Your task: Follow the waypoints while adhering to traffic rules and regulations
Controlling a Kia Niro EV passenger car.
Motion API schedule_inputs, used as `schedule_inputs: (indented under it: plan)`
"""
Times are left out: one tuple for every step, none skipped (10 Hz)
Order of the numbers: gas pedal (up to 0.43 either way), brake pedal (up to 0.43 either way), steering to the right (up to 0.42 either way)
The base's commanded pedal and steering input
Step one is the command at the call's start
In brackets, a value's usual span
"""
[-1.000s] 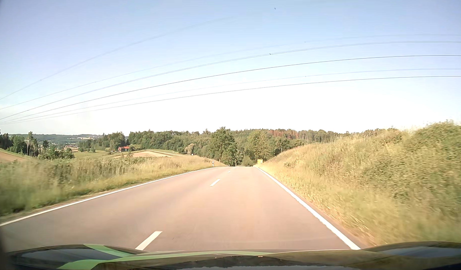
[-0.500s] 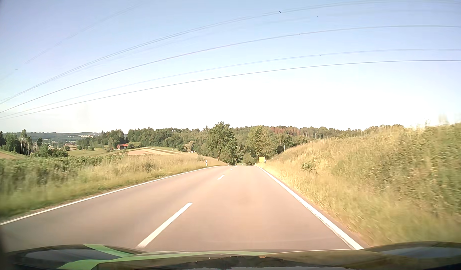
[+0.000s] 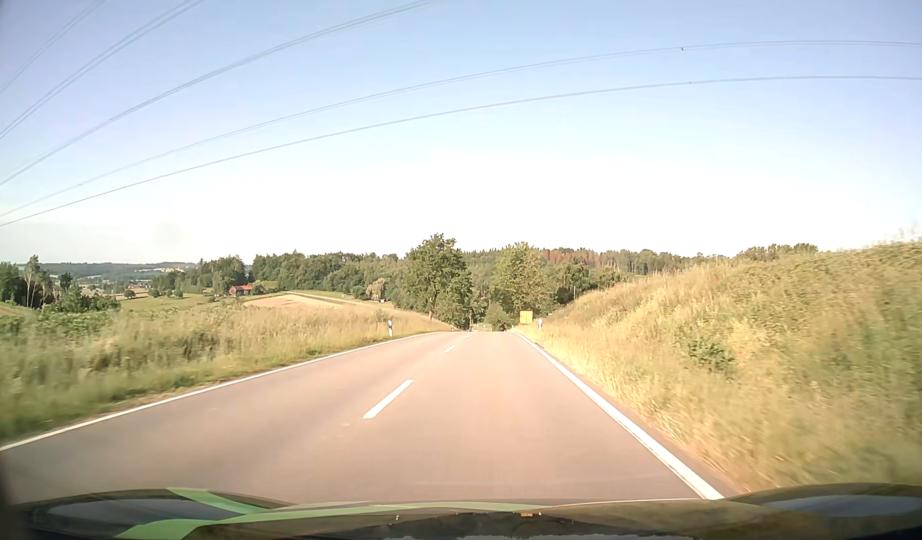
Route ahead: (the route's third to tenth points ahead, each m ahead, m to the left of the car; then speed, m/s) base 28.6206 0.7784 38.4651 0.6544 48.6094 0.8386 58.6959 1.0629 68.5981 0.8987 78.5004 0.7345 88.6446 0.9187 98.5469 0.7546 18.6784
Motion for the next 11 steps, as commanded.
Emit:
schedule_inputs:
  plan:
    - [0.079,0.0,0.0]
    - [0.067,0.0,0.0]
    - [0.028,0.0,0.0]
    - [0.028,0.0,0.0]
    - [0.028,0.0,0.0]
    - [0.039,0.0,0.0]
    - [0.047,0.0,0.0]
    - [0.067,0.0,0.0]
    - [0.067,0.0,0.0]
    - [0.067,0.0,0.0]
    - [0.059,0.0,0.0]
